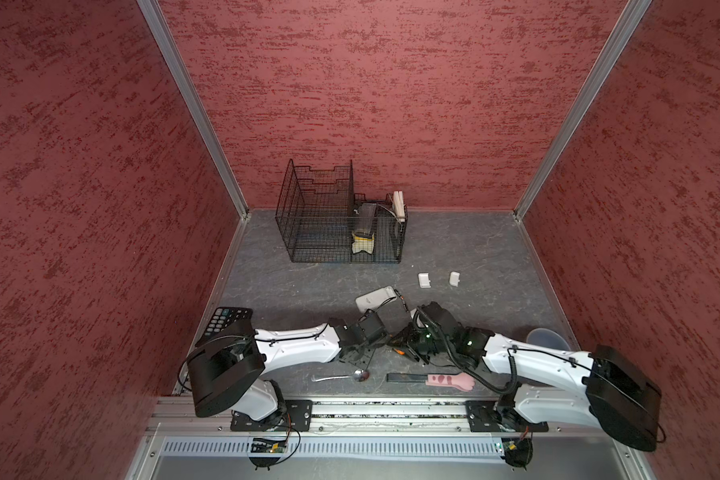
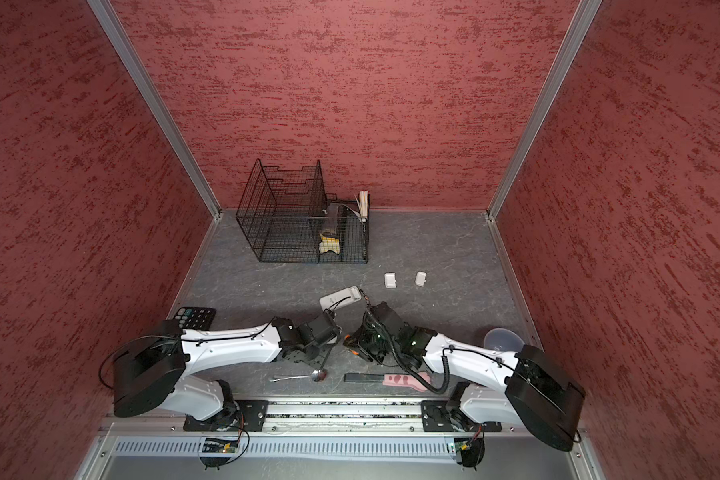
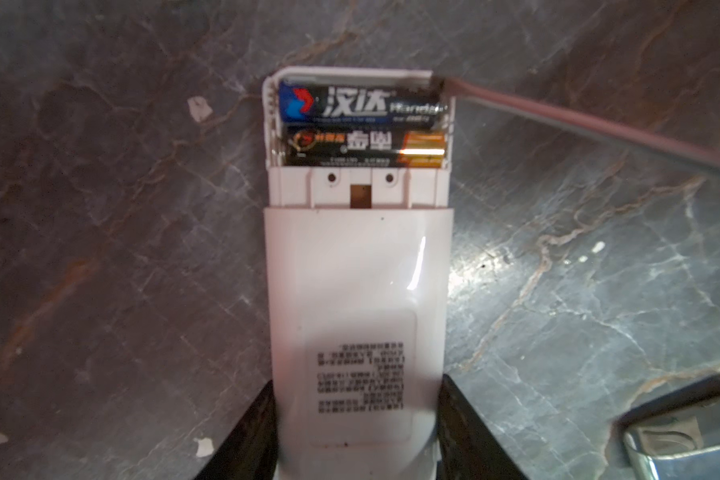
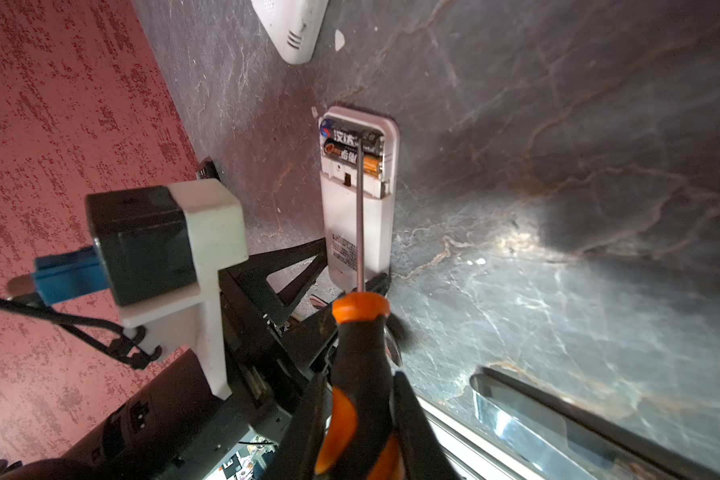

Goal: Unload the batteries from the remote control

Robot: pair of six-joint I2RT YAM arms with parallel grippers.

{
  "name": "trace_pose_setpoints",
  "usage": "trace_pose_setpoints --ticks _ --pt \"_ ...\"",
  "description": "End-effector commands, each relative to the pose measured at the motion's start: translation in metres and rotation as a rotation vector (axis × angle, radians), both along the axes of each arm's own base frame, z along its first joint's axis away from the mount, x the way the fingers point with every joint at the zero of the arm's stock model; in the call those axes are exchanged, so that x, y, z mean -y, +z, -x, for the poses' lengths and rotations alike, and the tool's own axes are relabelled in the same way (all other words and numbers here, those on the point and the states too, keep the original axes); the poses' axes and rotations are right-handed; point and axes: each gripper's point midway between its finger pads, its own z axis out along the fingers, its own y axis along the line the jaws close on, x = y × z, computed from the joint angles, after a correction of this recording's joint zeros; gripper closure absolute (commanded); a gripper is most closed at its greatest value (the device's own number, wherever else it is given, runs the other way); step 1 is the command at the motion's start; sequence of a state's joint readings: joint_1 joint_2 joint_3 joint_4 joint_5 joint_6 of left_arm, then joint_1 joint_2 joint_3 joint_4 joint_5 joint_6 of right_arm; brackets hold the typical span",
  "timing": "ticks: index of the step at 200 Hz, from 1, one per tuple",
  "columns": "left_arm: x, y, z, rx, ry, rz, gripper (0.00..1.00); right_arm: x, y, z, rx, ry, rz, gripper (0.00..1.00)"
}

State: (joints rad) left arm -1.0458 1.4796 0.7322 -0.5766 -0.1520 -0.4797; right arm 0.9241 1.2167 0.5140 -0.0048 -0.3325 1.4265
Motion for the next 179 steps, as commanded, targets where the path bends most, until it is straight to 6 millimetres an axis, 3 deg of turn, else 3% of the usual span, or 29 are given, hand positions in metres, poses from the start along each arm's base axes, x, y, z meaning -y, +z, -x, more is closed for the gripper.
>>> trace_pose_setpoints --ticks 1,179 --pt "0.002 -0.013 0.002 -0.010 -0.036 -0.021 0.64 0.000 0.004 0.000 -0.015 -0.044 -0.020 1.00" --pt "0.004 -0.013 0.004 -0.007 -0.046 -0.028 0.64 0.007 -0.007 0.005 -0.030 -0.065 -0.008 1.00"
